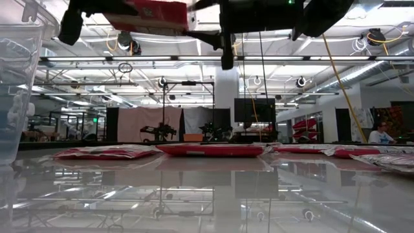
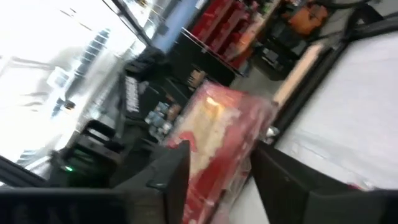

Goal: Sort popcorn bags into baskets
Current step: Put the popcorn bag into the transparent bin

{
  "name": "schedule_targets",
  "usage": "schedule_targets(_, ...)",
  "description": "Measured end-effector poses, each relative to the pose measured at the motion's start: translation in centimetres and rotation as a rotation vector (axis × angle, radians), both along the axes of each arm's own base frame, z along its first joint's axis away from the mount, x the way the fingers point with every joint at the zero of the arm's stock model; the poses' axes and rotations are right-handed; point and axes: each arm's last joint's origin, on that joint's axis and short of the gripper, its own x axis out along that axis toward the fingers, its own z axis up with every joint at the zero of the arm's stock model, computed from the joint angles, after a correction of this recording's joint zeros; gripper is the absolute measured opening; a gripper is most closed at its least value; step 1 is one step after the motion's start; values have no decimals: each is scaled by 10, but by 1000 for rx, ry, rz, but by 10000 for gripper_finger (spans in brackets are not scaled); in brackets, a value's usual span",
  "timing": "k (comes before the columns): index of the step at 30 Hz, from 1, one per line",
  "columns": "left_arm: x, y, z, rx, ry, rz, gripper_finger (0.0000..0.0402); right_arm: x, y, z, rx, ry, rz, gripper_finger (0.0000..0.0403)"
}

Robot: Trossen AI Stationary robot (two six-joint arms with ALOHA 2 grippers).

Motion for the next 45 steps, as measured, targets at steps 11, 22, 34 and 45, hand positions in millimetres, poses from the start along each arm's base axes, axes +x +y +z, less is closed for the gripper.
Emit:
schedule_targets(11, 1, 2, 1, -22, -22, 10, 21, 0, -1, 2, -68, -7, -4, 35)
schedule_targets(22, -20, -1, 27, -422, -443, 67, 149, -12, -1, 31, -280, -61, -25, 1)
schedule_targets(34, -96, 22, 86, -1285, -912, -162, 221, -25, 20, 50, -380, -95, 7, 0)
schedule_targets(45, -107, 37, 93, -1731, -716, -400, 264, -34, 58, 57, -440, -166, 25, 0)
